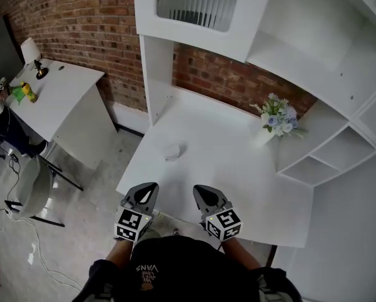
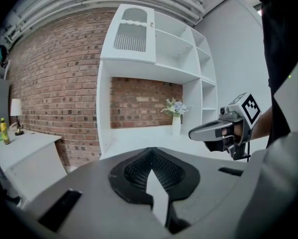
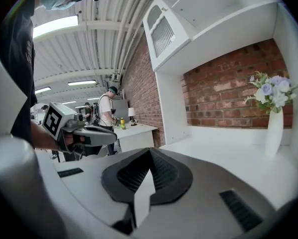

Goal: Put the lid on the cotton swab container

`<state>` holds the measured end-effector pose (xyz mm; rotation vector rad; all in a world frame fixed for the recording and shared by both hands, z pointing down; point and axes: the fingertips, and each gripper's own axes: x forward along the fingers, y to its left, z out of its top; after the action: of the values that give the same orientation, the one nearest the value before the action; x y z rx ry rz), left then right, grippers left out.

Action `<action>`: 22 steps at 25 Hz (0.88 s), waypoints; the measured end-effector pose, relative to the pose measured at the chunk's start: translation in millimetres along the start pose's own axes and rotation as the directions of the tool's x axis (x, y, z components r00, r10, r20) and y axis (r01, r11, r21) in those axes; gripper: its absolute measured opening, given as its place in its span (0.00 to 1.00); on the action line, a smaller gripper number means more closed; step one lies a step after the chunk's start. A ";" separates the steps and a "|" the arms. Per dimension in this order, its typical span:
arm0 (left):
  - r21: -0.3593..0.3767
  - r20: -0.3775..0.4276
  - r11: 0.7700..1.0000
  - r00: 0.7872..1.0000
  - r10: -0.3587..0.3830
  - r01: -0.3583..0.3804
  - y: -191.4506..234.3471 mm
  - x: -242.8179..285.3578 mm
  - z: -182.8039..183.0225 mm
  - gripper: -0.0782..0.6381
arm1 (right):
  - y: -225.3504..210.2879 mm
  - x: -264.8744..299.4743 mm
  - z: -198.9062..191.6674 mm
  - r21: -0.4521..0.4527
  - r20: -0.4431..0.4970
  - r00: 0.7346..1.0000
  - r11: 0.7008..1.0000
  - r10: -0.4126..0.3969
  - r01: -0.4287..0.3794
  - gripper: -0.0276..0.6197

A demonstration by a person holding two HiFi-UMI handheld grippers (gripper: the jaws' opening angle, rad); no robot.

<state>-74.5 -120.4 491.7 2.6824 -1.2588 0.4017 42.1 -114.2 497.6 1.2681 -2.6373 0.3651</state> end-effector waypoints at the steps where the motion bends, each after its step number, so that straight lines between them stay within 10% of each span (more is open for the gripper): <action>1: -0.004 0.001 1.000 1.000 0.009 -0.009 -3.0 -2.5 -2.3 0.12 | 1.4 -3.6 -1.0 0.001 0.002 1.000 1.000 0.005 -0.005 0.04; 22: -0.022 -0.029 0.999 0.999 0.044 -0.045 -29.0 -16.7 -25.3 0.12 | 9.0 -22.3 -23.9 0.001 -0.028 0.999 0.999 0.041 -0.041 0.04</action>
<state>-66.8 -83.5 510.1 2.6242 -1.3094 0.4276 50.3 -85.0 512.9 1.2017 -2.6433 0.3863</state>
